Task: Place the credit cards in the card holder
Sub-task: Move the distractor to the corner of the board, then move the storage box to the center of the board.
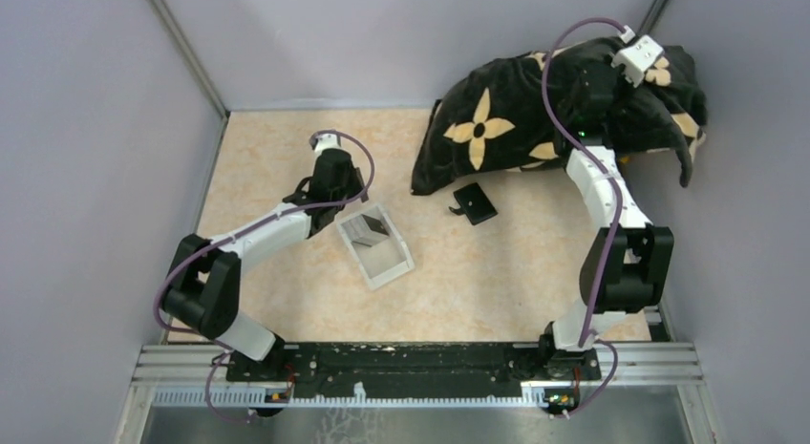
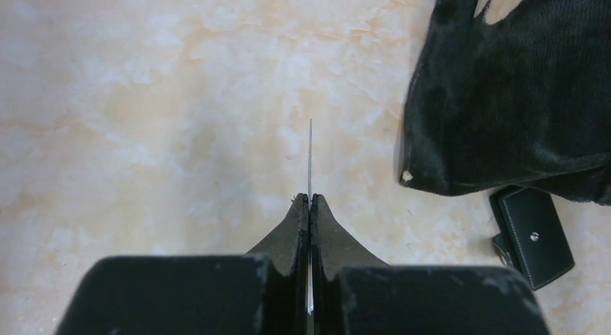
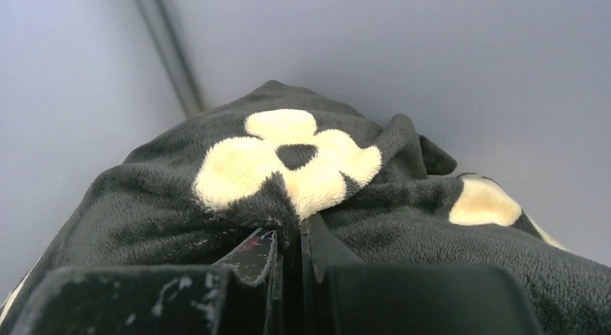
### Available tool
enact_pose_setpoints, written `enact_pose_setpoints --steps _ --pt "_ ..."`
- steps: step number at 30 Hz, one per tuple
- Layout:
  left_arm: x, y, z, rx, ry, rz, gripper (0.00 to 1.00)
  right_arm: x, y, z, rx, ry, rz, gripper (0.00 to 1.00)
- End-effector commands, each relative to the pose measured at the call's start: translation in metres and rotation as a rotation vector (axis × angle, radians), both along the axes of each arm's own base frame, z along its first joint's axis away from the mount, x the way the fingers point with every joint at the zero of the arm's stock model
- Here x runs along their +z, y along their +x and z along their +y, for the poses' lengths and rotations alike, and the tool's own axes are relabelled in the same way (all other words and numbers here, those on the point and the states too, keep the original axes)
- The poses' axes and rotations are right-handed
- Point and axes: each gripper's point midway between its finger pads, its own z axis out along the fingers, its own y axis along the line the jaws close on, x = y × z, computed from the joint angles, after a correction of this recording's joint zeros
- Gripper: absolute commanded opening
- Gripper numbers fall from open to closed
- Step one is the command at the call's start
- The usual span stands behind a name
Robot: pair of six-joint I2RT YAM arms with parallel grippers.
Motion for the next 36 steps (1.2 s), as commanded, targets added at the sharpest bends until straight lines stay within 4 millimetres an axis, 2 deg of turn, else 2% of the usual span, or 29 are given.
enact_pose_setpoints --steps 1,4,5,6,7,9,12,13,18,23,25,27,29,33,36 --pt "0.016 0.012 -0.023 -0.091 -0.039 -0.032 0.0 0.051 -0.058 -0.012 -0.115 0.057 -0.269 0.0" --pt "0.016 0.014 -0.025 -0.102 -0.036 -0.034 0.0 0.027 -0.054 -0.008 -0.091 0.078 -0.188 0.03" --pt "0.018 0.015 -0.026 -0.104 -0.038 -0.042 0.0 0.02 -0.052 -0.006 -0.082 0.084 -0.158 0.15" --pt "0.021 0.015 -0.026 -0.108 -0.04 -0.049 0.0 0.013 -0.05 -0.003 -0.073 0.088 -0.13 0.35" --pt "0.023 0.016 -0.027 -0.111 -0.041 -0.056 0.0 0.01 -0.048 0.001 -0.057 0.087 -0.108 0.49" --pt "0.031 0.017 -0.029 -0.12 -0.051 -0.072 0.0 0.012 -0.042 0.016 0.005 0.075 -0.074 0.64" --pt "0.048 0.018 -0.039 -0.169 -0.075 -0.106 0.0 0.028 -0.039 0.05 0.103 0.025 -0.056 0.76" --pt "0.054 0.018 -0.043 -0.186 -0.086 -0.118 0.0 0.036 -0.039 0.065 0.133 -0.003 -0.042 0.78" --pt "0.081 0.011 -0.061 -0.28 -0.143 -0.17 0.0 0.053 -0.044 0.109 0.252 -0.03 -0.023 0.78" --pt "0.091 -0.004 -0.082 -0.389 -0.16 -0.18 0.0 0.047 -0.055 0.163 0.413 -0.024 0.05 0.76" --pt "0.087 -0.011 -0.09 -0.429 -0.164 -0.162 0.0 0.031 -0.062 0.187 0.489 -0.003 0.109 0.73" --pt "0.08 -0.02 -0.097 -0.464 -0.166 -0.144 0.0 0.005 -0.071 0.214 0.579 0.022 0.187 0.68" --pt "0.073 -0.027 -0.105 -0.496 -0.168 -0.126 0.0 -0.033 -0.083 0.238 0.667 0.064 0.29 0.65" --pt "0.057 -0.039 -0.116 -0.533 -0.159 -0.085 0.0 -0.107 -0.108 0.274 0.825 0.215 0.427 0.56" --pt "0.043 -0.043 -0.123 -0.549 -0.16 -0.056 0.0 -0.15 -0.123 0.298 0.929 0.258 0.513 0.53"
